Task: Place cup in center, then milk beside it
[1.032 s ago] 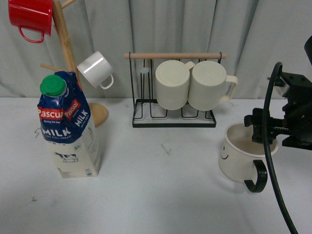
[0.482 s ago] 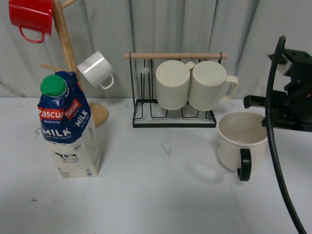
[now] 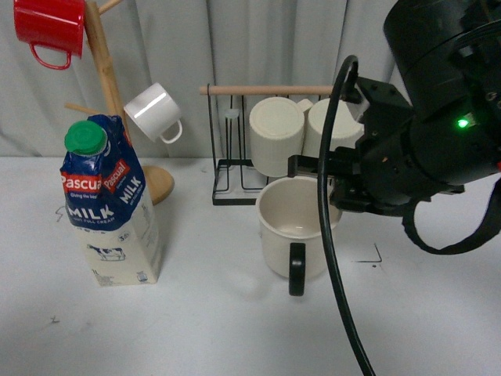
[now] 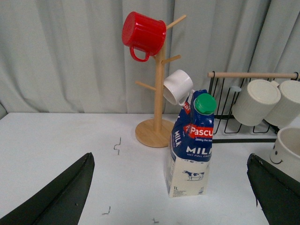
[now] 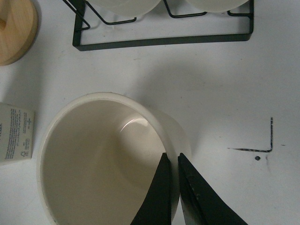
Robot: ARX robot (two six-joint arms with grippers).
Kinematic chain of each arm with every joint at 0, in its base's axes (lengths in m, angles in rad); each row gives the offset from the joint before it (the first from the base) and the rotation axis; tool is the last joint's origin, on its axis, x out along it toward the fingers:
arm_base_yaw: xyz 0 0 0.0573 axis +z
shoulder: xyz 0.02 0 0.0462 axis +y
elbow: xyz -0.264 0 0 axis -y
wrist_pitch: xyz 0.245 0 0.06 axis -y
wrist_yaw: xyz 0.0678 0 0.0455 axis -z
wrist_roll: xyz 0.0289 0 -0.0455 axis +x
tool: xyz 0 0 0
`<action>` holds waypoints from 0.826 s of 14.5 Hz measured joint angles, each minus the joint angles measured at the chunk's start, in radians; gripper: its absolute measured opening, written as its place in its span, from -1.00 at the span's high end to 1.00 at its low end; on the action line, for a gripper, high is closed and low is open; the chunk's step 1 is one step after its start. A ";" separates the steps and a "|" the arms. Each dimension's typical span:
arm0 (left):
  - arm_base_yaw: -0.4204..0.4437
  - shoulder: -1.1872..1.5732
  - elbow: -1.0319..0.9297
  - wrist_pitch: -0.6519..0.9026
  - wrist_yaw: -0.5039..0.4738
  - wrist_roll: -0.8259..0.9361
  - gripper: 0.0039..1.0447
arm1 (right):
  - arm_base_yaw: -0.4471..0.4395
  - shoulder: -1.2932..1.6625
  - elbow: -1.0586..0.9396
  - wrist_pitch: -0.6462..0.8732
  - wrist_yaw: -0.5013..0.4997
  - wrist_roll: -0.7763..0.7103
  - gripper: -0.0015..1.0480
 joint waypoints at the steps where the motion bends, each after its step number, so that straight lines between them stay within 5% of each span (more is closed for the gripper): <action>1: 0.000 0.000 0.000 0.000 0.000 0.000 -0.88 | 0.006 0.030 0.017 0.021 0.003 0.004 0.94; 10: 0.000 0.000 0.000 0.000 0.000 0.000 -0.88 | 0.005 0.063 0.013 0.000 -0.008 -0.013 0.94; 12: 0.000 0.000 0.000 0.000 0.000 0.000 -0.88 | 0.002 0.065 0.013 0.001 -0.013 -0.020 0.69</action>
